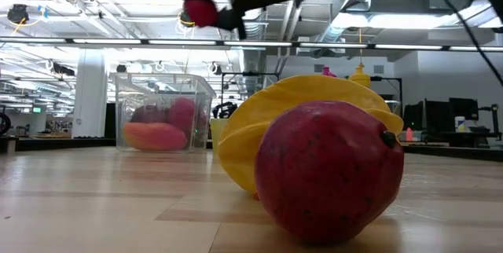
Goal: Pick & Place Food Item
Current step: Put the tomato into the transparent container
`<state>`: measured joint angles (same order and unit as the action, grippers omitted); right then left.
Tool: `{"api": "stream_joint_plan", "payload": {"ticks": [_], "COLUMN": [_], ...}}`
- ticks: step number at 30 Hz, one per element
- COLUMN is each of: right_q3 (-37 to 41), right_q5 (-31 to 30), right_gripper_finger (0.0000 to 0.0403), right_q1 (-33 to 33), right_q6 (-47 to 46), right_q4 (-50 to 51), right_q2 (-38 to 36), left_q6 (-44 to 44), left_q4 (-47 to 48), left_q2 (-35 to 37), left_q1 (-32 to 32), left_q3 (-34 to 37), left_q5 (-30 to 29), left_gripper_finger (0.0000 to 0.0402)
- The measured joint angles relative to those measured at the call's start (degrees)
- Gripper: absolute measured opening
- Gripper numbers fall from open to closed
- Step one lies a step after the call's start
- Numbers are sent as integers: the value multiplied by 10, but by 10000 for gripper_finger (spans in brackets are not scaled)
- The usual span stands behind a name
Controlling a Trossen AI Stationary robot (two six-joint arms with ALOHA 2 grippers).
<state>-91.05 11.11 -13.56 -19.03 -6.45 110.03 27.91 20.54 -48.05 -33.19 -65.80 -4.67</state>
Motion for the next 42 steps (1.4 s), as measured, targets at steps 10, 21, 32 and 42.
{"api": "stream_joint_plan", "payload": {"ticks": [10,21,32,42], "right_q3": [-269,-431,-429,-429], "right_q5": [-51,-52,-52,-52], "right_gripper_finger": [270,270,270,316], "right_q1": [-9,2,2,2], "right_q6": [95,130,130,137], "right_q4": [214,276,277,317], "right_q2": [181,304,310,310], "left_q6": [-2,-2,-2,-2], "left_q4": [0,0,0,0], "left_q2": [0,0,0,0], "left_q1": [0,0,0,0], "left_q3": [0,0,0,0], "left_q5": [0,0,0,0], "left_gripper_finger": [358,358,358,358]}}
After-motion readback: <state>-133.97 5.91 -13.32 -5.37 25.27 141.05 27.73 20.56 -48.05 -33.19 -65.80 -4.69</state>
